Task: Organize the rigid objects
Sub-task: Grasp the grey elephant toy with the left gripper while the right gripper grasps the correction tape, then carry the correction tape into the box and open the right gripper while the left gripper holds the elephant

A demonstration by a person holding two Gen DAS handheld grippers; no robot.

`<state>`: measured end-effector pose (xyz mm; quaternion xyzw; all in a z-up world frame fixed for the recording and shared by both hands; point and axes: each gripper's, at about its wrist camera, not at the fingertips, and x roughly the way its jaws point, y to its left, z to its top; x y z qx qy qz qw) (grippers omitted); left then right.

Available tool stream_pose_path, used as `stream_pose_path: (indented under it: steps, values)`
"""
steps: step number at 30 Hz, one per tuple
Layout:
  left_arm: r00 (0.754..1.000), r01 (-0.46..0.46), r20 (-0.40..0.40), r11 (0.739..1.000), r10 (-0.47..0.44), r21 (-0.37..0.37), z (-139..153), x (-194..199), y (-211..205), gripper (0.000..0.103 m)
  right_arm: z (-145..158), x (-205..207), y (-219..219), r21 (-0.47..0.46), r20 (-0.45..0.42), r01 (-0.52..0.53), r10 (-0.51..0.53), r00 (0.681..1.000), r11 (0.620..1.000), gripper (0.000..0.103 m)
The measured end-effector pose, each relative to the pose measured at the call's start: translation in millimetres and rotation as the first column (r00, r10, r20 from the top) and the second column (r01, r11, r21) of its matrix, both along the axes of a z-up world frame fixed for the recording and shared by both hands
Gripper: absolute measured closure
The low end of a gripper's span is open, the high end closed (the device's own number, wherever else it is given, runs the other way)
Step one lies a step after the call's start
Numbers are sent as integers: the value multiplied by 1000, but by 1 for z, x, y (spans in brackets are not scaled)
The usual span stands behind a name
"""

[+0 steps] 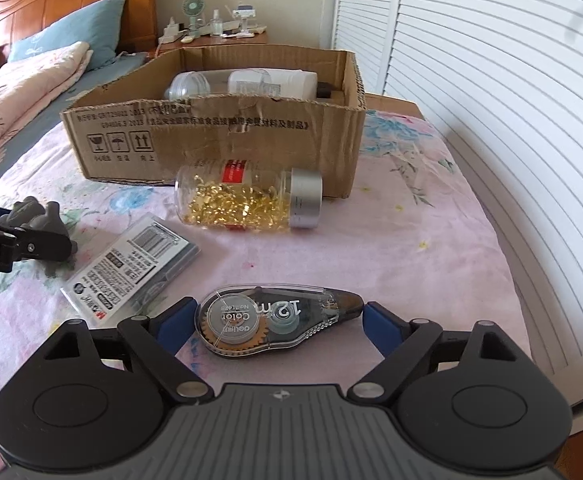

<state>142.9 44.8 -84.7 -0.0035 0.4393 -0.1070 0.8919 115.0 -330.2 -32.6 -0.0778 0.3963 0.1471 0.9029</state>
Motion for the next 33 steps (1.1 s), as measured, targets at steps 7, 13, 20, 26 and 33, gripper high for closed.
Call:
stream_pose_path:
  steps: [7, 13, 20, 26, 33]
  values:
    - [995, 94, 13, 994, -95, 57, 22, -5, 1, 31, 25, 2, -6, 20, -29, -88, 89, 996, 996, 11]
    - [986, 157, 33, 983, -161, 99, 44, -3, 2, 31, 63, 16, -10, 38, 20, -134, 133, 991, 990, 11]
    - [979, 188, 59, 978, -194, 94, 65, 8, -4, 31, 93, 64, 6, 53, 77, -139, 134, 988, 989, 11]
    - [976, 177, 107, 978, -189, 110, 80, 24, -7, 31, 85, 114, 26, 43, 49, -100, 98, 994, 994, 11]
    - [979, 161, 108, 980, -174, 120, 86, 46, -9, 31, 75, 136, 33, 30, 56, -46, 45, 997, 998, 0]
